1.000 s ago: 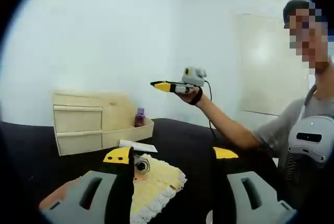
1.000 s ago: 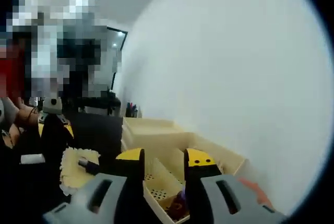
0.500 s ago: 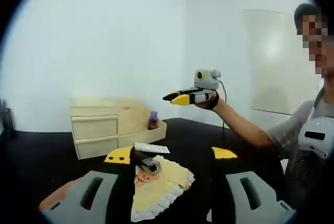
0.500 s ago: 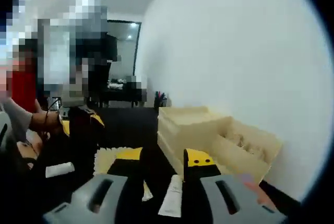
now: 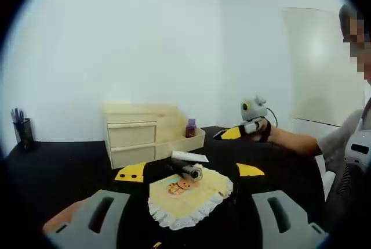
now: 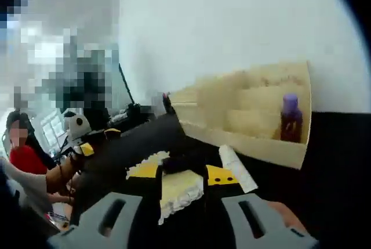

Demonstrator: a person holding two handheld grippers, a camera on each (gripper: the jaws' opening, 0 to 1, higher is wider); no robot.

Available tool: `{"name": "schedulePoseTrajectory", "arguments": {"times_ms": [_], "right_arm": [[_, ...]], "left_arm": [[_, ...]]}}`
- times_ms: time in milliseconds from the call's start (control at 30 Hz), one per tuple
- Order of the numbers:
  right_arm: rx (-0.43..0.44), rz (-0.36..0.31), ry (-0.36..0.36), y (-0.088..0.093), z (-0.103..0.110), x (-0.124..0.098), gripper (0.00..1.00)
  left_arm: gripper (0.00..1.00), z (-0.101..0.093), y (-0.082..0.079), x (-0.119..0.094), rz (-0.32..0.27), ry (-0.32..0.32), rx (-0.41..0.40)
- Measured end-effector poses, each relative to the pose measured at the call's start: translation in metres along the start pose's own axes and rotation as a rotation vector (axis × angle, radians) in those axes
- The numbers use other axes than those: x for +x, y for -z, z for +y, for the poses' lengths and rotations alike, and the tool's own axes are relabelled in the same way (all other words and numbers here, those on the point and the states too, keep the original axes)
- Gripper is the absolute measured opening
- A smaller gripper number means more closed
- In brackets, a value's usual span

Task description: Open the drawer, pick up the cosmetic bottles from the table one by one, place them into the drawer, release the gripper, close the drawer, and move the gripper away

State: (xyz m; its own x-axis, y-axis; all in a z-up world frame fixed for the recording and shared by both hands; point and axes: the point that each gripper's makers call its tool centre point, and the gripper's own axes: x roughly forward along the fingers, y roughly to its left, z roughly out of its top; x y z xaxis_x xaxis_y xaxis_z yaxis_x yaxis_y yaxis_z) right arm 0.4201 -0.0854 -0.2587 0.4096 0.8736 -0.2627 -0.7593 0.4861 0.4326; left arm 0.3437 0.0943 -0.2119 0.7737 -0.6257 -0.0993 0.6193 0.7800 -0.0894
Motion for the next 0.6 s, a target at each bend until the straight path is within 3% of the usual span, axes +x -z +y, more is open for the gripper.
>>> {"name": "schedulePoseTrajectory", "arguments": {"times_ms": [100, 167, 233, 433, 600], "right_arm": [[0.054, 0.083, 0.014, 0.027, 0.000, 0.009, 0.23], [0.036, 0.111, 0.029, 0.038, -0.001, 0.016, 0.22], [0.063, 0.120, 0.042, 0.042, -0.003, 0.019, 0.20], [0.257, 0.195, 0.006, 0.050, -0.004, 0.025, 0.20], [0.271, 0.238, 0.004, 0.060, -0.006, 0.032, 0.18]], "left_arm": [[0.52, 0.003, 0.000, -0.004, -0.007, -0.011, -0.005], [0.52, 0.002, 0.001, -0.006, -0.011, -0.012, -0.009], [0.52, 0.001, 0.004, -0.007, -0.004, -0.012, -0.008], [0.52, -0.001, 0.009, -0.011, 0.008, -0.014, -0.006], [0.52, -0.002, 0.010, -0.011, 0.012, -0.012, -0.005]]}}
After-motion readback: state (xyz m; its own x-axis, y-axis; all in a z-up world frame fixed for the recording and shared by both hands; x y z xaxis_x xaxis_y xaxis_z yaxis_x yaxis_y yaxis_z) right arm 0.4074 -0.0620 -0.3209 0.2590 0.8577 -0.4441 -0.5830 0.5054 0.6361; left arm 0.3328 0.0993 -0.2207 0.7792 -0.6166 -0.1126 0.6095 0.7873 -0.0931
